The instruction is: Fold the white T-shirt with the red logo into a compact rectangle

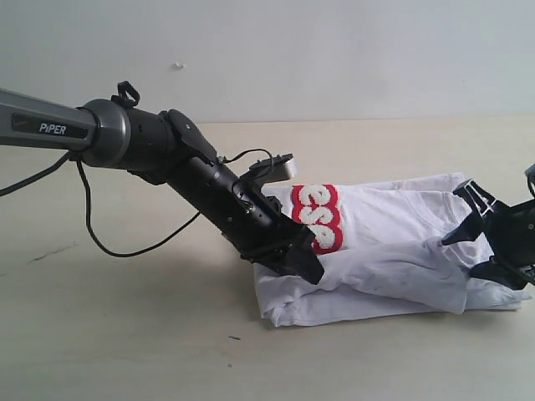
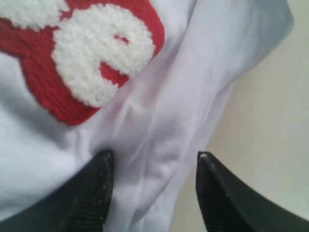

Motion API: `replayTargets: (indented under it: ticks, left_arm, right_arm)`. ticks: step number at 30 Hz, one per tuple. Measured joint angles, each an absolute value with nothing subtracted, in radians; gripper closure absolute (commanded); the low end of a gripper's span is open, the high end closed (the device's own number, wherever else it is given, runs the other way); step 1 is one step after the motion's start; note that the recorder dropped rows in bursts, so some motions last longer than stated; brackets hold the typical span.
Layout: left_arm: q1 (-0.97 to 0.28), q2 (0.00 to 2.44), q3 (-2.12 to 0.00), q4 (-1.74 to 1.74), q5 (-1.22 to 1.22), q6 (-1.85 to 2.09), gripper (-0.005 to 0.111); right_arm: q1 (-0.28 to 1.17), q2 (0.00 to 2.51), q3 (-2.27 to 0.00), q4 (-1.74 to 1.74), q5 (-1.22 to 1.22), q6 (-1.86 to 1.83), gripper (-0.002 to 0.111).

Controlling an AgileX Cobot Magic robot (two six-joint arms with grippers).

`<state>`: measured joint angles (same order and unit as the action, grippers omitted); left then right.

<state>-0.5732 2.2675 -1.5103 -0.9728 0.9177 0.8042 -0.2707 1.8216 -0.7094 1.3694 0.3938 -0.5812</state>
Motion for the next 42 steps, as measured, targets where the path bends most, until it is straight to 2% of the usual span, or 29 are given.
replayTargets:
  ticks: [2,4,10,15,22,30,37,42]
  left_arm:
    - [-0.573,2.267,-1.51,-0.973,0.918,0.804,0.054]
    - [-0.573,2.267,-1.51,-0.973,0.92,0.804,0.054]
    - [-0.573,2.267,-1.51,-0.973,0.928,0.804,0.054]
    - [-0.573,2.267,-1.51,-0.971,0.932,0.804,0.054]
    - [-0.573,2.267,-1.512,-0.967,0.938,0.804,0.054]
    - [-0.573,2.267,-1.512,-0.963,0.963,0.806,0.054]
    - [-0.573,2.267,-1.512,-0.957,0.999,0.827,0.054]
    - [-0.573,2.276,-1.512,-0.929,1.017,0.829,0.054]
  right_arm:
    - [-0.271,1.832,-0.709,1.379,0.388,-0.584,0.056]
    - [-0.271,1.843,-0.711,1.395,0.387,-0.594,0.064]
    - [-0.274,1.883,-0.713,1.519,0.41,-0.79,0.108]
    - [-0.274,1.905,-0.723,1.601,0.491,-0.957,0.108]
    - [-0.274,1.911,-0.781,1.606,0.668,-1.009,0.108]
    - [-0.274,1.866,-0.858,1.589,0.677,-1.013,0.108]
    - [-0.274,1.865,-1.019,1.563,0.698,-1.074,0.108]
    - [-0.271,1.865,-1.16,1.553,0.845,-1.12,0.108]
